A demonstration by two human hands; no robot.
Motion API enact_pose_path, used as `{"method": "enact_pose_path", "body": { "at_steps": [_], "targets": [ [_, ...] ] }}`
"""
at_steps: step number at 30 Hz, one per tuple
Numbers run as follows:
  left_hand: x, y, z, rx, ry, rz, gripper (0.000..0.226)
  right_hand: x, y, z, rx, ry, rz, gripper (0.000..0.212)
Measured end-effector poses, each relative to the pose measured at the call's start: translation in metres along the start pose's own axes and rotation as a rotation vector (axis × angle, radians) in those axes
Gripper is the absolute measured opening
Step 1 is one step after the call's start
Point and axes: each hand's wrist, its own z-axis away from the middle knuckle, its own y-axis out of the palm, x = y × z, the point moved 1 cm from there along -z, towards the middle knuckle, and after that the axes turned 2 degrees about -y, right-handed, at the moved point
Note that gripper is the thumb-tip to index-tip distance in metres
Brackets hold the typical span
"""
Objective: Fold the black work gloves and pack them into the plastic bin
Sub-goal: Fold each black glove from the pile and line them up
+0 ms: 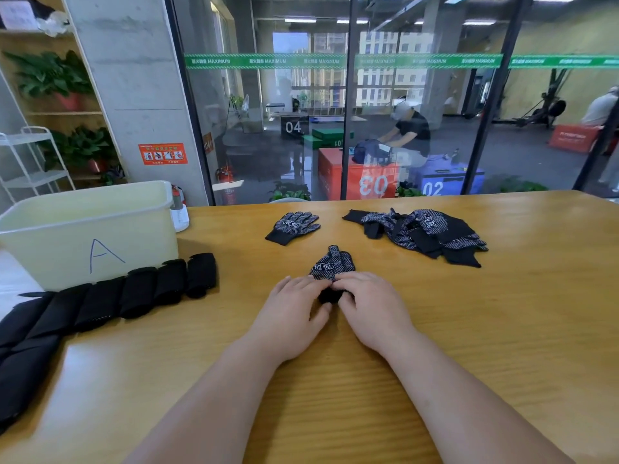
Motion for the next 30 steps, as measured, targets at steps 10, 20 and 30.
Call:
{"method": "enact_pose_path", "body": {
  "at_steps": [10, 20, 30],
  "targets": [
    [-0.016, 0.008, -0.012, 0.116, 0.038, -0.073, 0.052, -0.094, -0.029, -0.011, 0.120, 0.386, 0.290, 0.068],
    [-0.008, 0.014, -0.016, 0.116, 0.008, -0.046, 0.050, -0.168, -0.043, -0.045, 0.114, 0.535, 0.378, 0.076],
    [-0.006, 0.015, -0.019, 0.118, -0.008, -0.017, 0.056, -0.155, -0.048, -0.051, -0.178, 0.337, 0.355, 0.051]
  ]
}}
